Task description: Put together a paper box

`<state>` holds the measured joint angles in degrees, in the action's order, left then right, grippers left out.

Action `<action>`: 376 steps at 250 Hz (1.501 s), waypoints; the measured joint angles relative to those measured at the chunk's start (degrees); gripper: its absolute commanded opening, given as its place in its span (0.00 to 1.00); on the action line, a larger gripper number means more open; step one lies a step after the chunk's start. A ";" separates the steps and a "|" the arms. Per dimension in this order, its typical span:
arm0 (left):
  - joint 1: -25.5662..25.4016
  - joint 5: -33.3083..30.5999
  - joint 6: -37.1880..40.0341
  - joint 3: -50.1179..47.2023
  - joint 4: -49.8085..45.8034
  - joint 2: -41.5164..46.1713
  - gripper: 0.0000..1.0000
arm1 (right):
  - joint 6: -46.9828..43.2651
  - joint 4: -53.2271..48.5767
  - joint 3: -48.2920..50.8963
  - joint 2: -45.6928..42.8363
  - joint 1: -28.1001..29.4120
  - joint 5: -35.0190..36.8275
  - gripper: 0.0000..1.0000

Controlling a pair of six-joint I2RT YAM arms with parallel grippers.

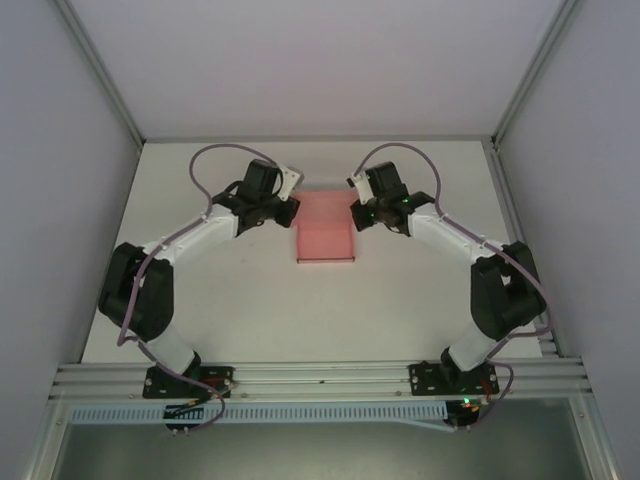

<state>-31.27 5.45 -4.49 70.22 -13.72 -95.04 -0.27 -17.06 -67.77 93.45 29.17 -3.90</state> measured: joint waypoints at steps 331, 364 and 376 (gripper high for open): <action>-6.97 -13.49 -22.14 -24.52 43.06 -1.05 0.03 | 16.20 55.63 27.36 4.94 6.27 18.14 0.00; -7.80 -14.03 -22.34 -26.43 42.45 0.72 0.21 | 14.78 57.11 29.73 3.80 8.20 20.96 0.00; -7.96 -13.79 -22.23 -27.08 41.18 1.40 0.33 | 14.21 57.48 30.29 3.61 8.96 22.36 0.00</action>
<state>-39.22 -8.34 -26.72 43.13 27.46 -93.65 13.93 40.42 -37.47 97.06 38.13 18.46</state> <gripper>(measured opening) 0.209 0.049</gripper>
